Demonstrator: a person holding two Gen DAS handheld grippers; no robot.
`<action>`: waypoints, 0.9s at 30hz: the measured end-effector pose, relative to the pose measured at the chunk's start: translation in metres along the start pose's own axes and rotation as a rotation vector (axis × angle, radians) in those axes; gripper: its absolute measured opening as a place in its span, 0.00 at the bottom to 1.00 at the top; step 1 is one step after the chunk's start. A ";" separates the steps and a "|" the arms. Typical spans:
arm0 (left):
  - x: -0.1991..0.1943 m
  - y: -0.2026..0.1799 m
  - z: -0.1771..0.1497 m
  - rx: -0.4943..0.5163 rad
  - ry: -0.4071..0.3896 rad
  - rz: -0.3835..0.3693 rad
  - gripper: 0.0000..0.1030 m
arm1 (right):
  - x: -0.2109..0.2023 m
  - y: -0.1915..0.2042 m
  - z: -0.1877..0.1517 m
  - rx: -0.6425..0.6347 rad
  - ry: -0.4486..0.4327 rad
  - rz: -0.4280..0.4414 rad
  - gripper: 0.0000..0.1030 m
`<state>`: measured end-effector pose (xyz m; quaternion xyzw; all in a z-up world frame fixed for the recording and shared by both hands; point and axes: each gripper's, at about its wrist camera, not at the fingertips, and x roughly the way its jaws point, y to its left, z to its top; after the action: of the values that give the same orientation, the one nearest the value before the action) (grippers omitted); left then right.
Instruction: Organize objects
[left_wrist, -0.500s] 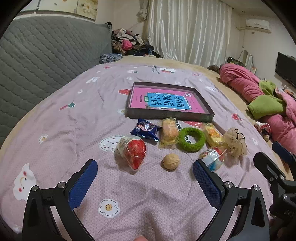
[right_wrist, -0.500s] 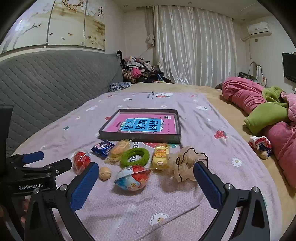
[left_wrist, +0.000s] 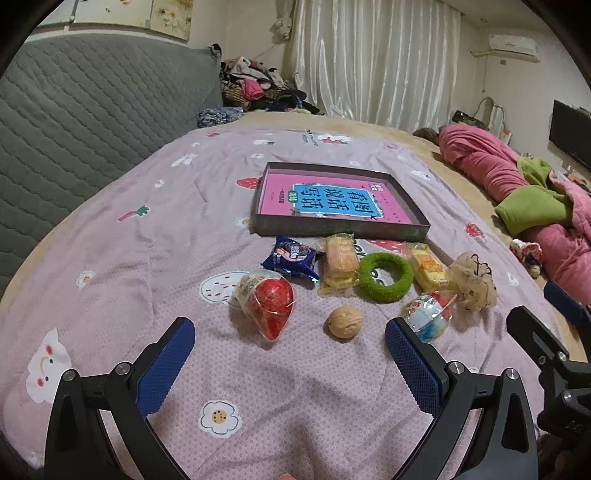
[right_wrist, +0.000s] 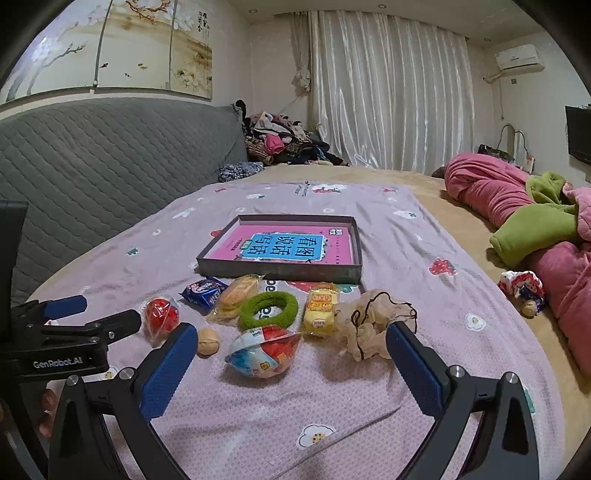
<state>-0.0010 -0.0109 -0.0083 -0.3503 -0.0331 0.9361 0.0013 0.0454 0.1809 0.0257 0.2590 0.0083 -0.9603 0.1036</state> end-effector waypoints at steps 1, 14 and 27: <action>0.000 0.001 0.000 -0.001 0.002 0.003 1.00 | 0.000 0.000 0.000 0.000 0.000 -0.001 1.00; 0.002 0.003 -0.001 -0.002 0.009 0.020 1.00 | 0.001 -0.005 0.000 0.018 0.012 0.002 1.00; 0.001 0.002 0.001 0.009 0.011 -0.001 1.00 | 0.001 -0.007 0.002 0.049 0.008 0.031 1.00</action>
<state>-0.0024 -0.0134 -0.0090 -0.3555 -0.0291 0.9342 0.0033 0.0424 0.1880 0.0266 0.2655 -0.0186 -0.9574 0.1121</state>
